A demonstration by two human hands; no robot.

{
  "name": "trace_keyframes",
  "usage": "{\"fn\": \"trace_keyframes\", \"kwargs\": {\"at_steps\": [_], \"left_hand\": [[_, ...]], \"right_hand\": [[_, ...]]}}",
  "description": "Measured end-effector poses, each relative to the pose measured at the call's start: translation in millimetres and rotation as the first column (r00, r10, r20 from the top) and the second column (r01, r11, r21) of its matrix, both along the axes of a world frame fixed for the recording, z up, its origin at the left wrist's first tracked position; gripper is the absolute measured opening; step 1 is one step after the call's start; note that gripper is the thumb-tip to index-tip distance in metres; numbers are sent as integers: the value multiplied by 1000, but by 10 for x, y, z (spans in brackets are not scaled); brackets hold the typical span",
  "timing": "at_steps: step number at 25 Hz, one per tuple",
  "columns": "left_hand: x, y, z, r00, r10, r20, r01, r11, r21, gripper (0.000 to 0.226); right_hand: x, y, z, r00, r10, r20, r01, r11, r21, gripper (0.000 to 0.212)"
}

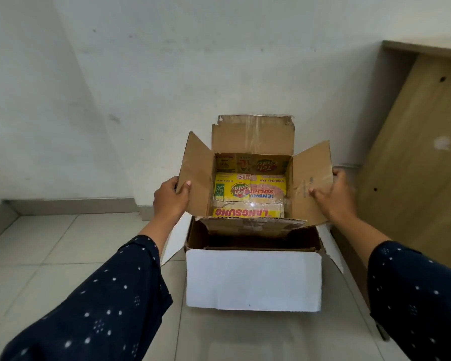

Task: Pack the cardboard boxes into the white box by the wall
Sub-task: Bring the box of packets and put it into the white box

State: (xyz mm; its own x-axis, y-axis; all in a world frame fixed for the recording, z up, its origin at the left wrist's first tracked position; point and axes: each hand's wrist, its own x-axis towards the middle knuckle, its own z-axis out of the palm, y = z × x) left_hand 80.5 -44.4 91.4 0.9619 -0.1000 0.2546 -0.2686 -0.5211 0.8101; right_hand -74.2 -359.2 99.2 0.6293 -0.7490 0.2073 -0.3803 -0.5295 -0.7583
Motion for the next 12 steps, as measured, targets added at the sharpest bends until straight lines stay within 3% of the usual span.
{"fn": "trace_keyframes", "kwargs": {"at_steps": [6,12], "left_hand": [[102,-286,-565,997,-12,-79,23,991,133,30],[224,-304,-908,993,42,-115,-19,981,192,35]], "right_hand": [[158,-300,-596,981,5,-195,8,998,67,54],[324,-323,-1022,940,-19,-341,29,999,25,53]]}}
